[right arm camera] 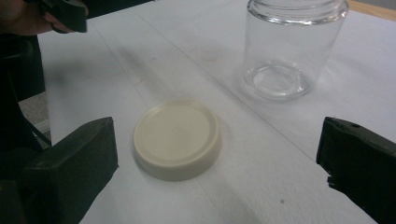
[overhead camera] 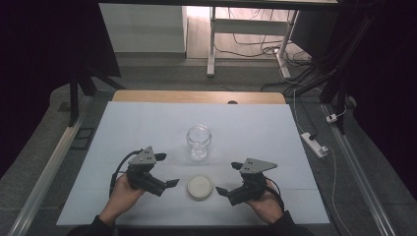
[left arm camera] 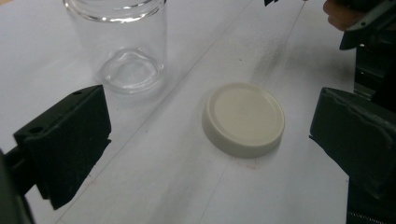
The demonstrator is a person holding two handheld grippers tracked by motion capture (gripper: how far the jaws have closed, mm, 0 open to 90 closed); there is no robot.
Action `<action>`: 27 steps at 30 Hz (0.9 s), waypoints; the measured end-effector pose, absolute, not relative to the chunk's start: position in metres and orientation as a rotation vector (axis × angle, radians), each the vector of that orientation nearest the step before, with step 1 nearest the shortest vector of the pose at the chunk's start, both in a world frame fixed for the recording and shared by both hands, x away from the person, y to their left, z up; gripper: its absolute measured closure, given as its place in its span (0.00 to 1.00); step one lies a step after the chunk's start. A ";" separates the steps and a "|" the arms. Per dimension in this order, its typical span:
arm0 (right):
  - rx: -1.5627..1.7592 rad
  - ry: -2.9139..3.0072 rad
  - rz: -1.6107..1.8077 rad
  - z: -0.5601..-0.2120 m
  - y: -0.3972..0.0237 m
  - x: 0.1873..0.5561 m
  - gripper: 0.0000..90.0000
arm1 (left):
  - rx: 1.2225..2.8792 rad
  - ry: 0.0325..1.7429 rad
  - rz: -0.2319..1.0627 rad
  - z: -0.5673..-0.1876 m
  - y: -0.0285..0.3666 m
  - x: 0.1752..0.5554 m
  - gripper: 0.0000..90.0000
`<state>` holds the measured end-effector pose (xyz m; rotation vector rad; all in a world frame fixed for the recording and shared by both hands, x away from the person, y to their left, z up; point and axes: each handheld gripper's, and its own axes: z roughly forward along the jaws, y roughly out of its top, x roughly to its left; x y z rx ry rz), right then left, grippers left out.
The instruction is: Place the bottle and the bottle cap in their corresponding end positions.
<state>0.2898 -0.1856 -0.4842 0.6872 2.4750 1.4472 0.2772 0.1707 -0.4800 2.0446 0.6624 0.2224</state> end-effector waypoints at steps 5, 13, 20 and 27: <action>0.711 2.458 1.429 -0.484 -0.196 0.288 0.00 | 2.030 0.697 0.245 -0.481 0.183 0.265 0.00; 0.764 2.415 1.408 -0.483 -0.214 0.284 0.00 | 2.002 0.779 0.290 -0.485 0.211 0.240 0.00; 0.821 2.378 1.380 -0.483 -0.230 0.279 0.00 | 1.968 0.846 0.313 -0.489 0.235 0.218 0.00; 0.885 2.334 1.352 -0.483 -0.251 0.273 0.00 | 1.969 0.912 0.356 -0.496 0.252 0.202 0.00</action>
